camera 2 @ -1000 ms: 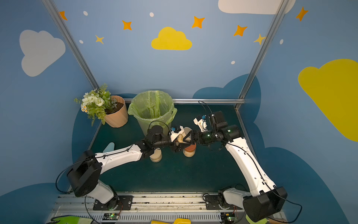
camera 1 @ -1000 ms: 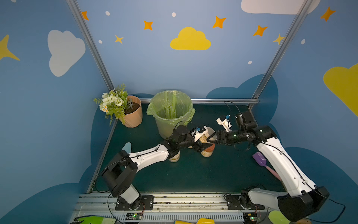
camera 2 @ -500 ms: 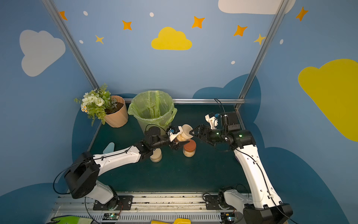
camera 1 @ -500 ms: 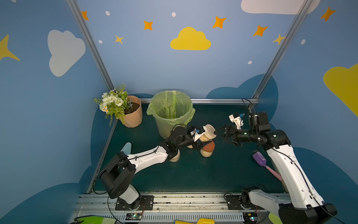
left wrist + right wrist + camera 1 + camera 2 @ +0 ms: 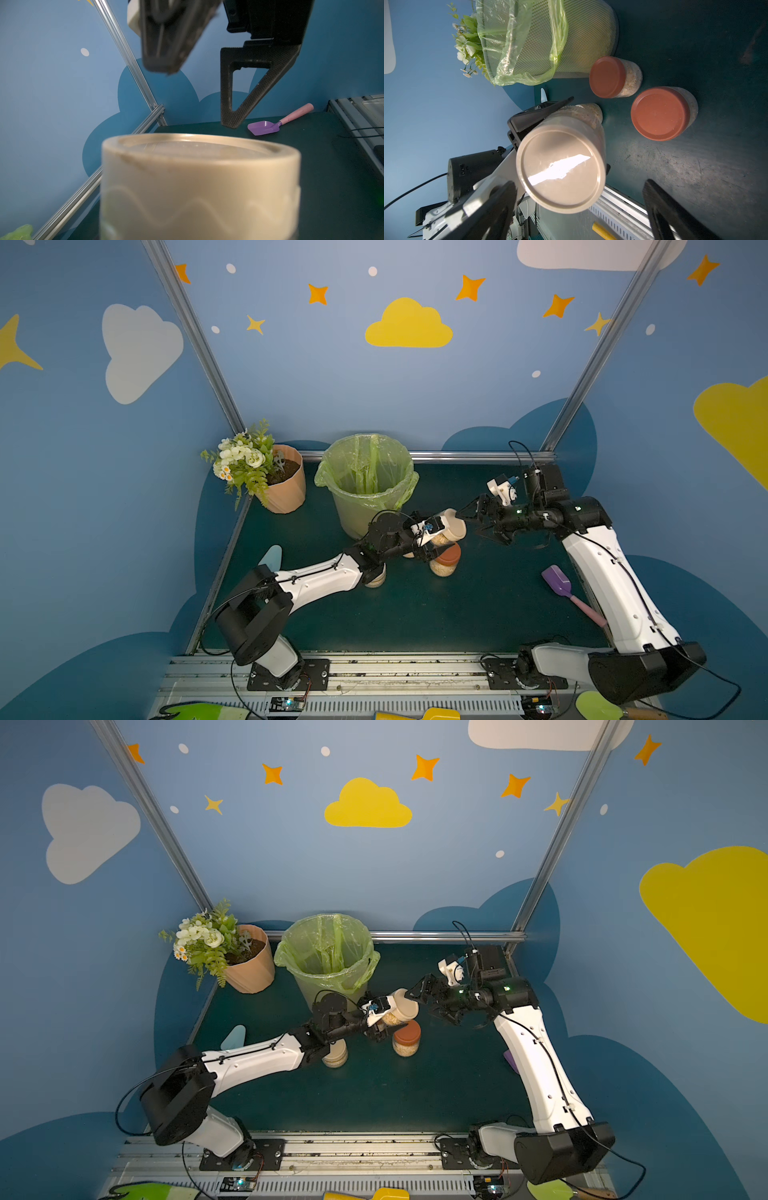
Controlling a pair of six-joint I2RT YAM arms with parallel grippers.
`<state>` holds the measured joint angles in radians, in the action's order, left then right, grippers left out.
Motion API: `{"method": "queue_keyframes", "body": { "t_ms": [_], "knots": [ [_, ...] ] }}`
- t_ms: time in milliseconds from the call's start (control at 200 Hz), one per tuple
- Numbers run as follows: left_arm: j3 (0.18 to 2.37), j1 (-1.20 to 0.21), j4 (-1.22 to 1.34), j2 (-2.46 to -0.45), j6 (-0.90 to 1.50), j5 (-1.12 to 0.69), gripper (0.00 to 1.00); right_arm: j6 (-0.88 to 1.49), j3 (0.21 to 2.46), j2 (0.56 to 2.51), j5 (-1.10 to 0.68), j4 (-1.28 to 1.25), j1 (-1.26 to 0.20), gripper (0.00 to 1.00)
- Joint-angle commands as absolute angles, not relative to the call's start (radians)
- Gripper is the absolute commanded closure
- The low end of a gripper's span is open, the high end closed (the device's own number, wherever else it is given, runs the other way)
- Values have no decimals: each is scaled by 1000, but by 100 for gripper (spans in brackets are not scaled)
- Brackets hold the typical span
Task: Empty expired oatmeal from jars
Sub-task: Unscrew the lid from the jar.
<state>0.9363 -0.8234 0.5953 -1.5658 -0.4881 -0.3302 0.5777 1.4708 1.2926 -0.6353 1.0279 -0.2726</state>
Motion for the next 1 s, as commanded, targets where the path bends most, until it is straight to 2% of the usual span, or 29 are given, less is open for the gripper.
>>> {"method": "queue_keyframes", "body": {
  "t_ms": [0, 696, 846, 996],
  "knots": [
    [968, -828, 667, -1566, -512, -328, 74, 548, 1531, 1309, -607, 1078, -292, 5],
    [964, -833, 651, -1560, -525, -335, 75, 490, 1586, 1397, -526, 1128, -413, 6],
    [963, -833, 649, -1562, -517, -342, 75, 465, 1586, 1403, -512, 1137, -426, 9],
    [957, -833, 649, -1553, -493, -359, 76, 416, 1585, 1408, -470, 1150, -434, 18]
  ]
}}
